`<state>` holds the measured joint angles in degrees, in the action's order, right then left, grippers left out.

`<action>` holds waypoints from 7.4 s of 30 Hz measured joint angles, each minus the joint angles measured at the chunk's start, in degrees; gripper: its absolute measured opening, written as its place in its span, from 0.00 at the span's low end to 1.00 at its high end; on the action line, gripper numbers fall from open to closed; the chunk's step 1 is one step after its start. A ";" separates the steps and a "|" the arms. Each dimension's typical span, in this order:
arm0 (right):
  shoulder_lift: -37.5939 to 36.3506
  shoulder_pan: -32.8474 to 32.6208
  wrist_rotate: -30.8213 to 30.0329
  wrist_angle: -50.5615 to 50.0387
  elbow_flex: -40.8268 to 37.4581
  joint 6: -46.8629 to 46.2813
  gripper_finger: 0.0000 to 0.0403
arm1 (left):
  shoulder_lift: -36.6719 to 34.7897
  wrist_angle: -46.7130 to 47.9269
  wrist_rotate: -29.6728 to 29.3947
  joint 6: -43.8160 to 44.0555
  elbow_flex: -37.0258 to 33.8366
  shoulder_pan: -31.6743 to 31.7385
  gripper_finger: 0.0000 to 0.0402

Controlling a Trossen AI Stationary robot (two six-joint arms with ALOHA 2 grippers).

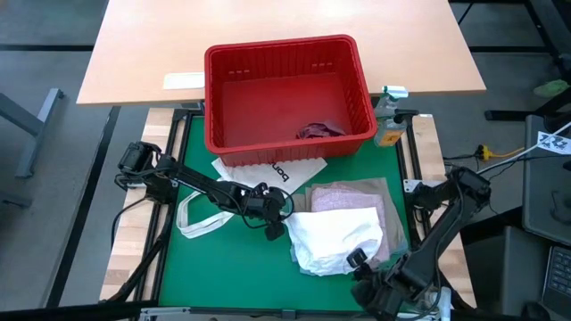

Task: Fold laundry
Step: Fold the white underwear

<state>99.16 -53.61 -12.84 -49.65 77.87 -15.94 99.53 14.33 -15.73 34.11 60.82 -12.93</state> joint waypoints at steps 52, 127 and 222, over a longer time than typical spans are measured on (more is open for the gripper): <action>6.51 1.41 -7.33 -2.83 -0.73 -11.08 0.30 | 0.00 -0.04 -0.07 -0.04 0.00 0.00 0.39; 9.30 8.05 7.48 -6.29 4.70 -21.37 0.01 | -2.09 -21.32 -0.31 -12.74 0.11 -16.92 0.39; -9.17 30.34 5.66 -17.52 4.70 -19.99 0.01 | 16.46 -65.95 -12.48 -23.69 0.04 -10.14 0.39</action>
<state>90.00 -23.27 -7.18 -67.17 82.56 -35.92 115.98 -51.62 -28.20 10.41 60.86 -23.07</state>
